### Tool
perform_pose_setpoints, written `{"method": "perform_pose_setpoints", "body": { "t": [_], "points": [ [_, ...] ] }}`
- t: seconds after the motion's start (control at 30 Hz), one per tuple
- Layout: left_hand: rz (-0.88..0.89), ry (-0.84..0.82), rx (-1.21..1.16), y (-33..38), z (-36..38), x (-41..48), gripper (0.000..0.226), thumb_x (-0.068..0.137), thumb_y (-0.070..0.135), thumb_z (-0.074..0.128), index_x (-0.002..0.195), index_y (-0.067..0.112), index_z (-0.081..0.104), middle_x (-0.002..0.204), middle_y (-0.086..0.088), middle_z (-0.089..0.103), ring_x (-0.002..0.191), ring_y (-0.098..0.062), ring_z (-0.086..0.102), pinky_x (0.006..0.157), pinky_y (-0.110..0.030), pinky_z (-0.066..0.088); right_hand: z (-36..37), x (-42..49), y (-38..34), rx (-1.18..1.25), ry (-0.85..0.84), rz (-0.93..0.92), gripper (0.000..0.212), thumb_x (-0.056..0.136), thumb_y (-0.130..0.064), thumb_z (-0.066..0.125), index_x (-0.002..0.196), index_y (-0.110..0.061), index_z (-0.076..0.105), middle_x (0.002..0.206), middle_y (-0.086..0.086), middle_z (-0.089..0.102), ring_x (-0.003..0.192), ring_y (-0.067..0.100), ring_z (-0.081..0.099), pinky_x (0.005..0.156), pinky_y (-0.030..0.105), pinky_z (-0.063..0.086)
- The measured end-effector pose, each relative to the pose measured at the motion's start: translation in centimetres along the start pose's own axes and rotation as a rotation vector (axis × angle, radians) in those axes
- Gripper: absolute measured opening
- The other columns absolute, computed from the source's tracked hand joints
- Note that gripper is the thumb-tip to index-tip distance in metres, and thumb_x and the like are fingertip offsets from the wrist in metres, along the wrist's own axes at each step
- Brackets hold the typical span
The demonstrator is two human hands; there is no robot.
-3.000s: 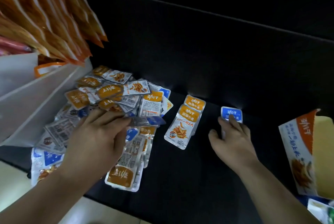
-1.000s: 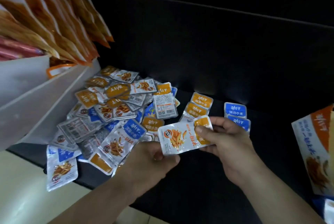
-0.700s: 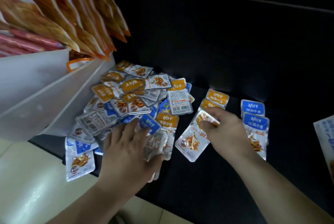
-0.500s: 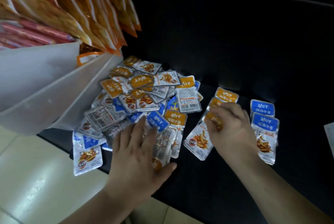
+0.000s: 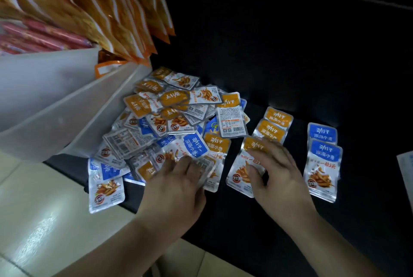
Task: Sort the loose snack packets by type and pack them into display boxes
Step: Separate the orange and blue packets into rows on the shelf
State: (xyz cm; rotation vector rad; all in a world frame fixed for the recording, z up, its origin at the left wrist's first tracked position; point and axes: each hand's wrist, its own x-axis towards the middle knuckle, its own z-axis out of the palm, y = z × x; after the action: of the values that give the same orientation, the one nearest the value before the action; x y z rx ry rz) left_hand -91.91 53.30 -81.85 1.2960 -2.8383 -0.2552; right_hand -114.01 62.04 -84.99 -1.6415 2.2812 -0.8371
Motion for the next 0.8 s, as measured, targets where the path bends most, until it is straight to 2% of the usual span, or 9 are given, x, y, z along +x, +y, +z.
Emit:
{"method": "perform_pose_setpoints", "body": {
  "t": [0.07,0.23,0.3,0.33,0.43,0.53,0.67,0.73,0.8],
  "points": [
    [0.031,0.071,-0.018,0.1,-0.9,0.2,0.028,0.086,0.032,0.053,0.101,0.016,0.071,0.101,-0.001,0.073,0.081,-0.028,0.069,0.052,-0.036,0.056,-0.3,-0.3,-0.2,0.059,0.016,0.022,0.039,0.089,-0.014,0.076,0.128,-0.016,0.071,0.148,-0.005,0.054,0.143,0.02,0.045,0.11,0.051,0.048],
    [-0.002,0.274,-0.111,0.9,-5.9,1.6,0.023,0.095,0.023,0.05,0.083,0.018,0.068,0.079,0.004,0.066,0.071,-0.021,0.06,0.052,-0.031,0.046,-1.9,0.1,-2.6,0.39,0.042,0.21,0.027,0.092,-0.022,0.074,0.119,-0.025,0.074,0.131,-0.017,0.062,0.125,0.003,0.058,0.098,0.037,0.056],
    [-0.127,0.249,-0.383,1.7,-7.2,2.2,0.025,0.099,0.022,0.055,0.075,0.023,0.062,0.061,0.008,0.056,0.053,-0.012,0.054,0.044,-0.03,0.038,-3.3,0.9,-4.1,0.653,-0.059,0.391,0.025,0.092,-0.029,0.075,0.116,-0.033,0.074,0.118,-0.014,0.071,0.113,0.002,0.066,0.093,0.034,0.059],
    [-0.199,0.174,-0.578,2.1,-7.4,2.6,0.026,0.1,0.025,0.059,0.074,0.022,0.061,0.056,0.005,0.055,0.047,-0.009,0.052,0.043,-0.032,0.039,-4.0,1.3,-4.7,0.817,-0.138,0.482,0.023,0.092,-0.03,0.075,0.114,-0.033,0.074,0.114,-0.01,0.075,0.108,0.007,0.07,0.09,0.035,0.06],
    [-0.405,-0.048,-1.051,3.4,-6.8,2.7,0.014,0.098,0.022,0.068,0.084,0.021,0.071,0.064,0.009,0.071,0.054,-0.004,0.061,0.052,-0.019,0.045,-5.3,1.9,-5.4,1.134,-0.309,0.613,0.02,0.093,-0.016,0.072,0.113,-0.018,0.075,0.105,0.009,0.078,0.099,0.028,0.076,0.077,0.037,0.062],
    [-0.468,-0.107,-1.246,4.0,-5.6,2.3,0.009,0.094,0.01,0.073,0.095,0.019,0.075,0.083,0.002,0.079,0.074,-0.012,0.075,0.066,-0.021,0.053,-5.6,1.5,-5.2,1.123,-0.311,0.606,0.028,0.093,-0.005,0.07,0.117,-0.019,0.074,0.105,0.012,0.078,0.094,0.03,0.076,0.066,0.033,0.056],
    [-0.581,-0.095,-1.355,3.4,-4.3,2.1,0.014,0.091,0.004,0.074,0.089,0.017,0.077,0.089,-0.009,0.08,0.088,-0.033,0.077,0.082,-0.046,0.06,-5.9,1.0,-4.9,1.073,-0.27,0.662,0.031,0.092,-0.001,0.07,0.117,-0.019,0.073,0.104,0.009,0.079,0.096,0.03,0.076,0.084,0.051,0.061],
    [-0.633,-0.058,-1.316,2.9,-4.0,2.2,0.014,0.091,0.003,0.074,0.087,0.016,0.076,0.086,-0.007,0.08,0.086,-0.033,0.077,0.079,-0.045,0.061,-6.5,1.1,-4.6,1.028,-0.185,0.693,0.024,0.09,-0.001,0.073,0.11,-0.015,0.073,0.101,0.008,0.079,0.092,0.026,0.077,0.086,0.052,0.061],
    [-0.664,-0.023,-1.251,2.6,-4.1,2.2,0.013,0.092,0.004,0.073,0.089,0.016,0.074,0.083,-0.003,0.08,0.079,-0.027,0.078,0.072,-0.041,0.063,-7.5,1.4,-4.3,0.93,-0.035,0.652,0.018,0.088,-0.004,0.076,0.101,-0.017,0.072,0.094,0.002,0.079,0.087,0.019,0.078,0.083,0.045,0.062]
  ]
}}
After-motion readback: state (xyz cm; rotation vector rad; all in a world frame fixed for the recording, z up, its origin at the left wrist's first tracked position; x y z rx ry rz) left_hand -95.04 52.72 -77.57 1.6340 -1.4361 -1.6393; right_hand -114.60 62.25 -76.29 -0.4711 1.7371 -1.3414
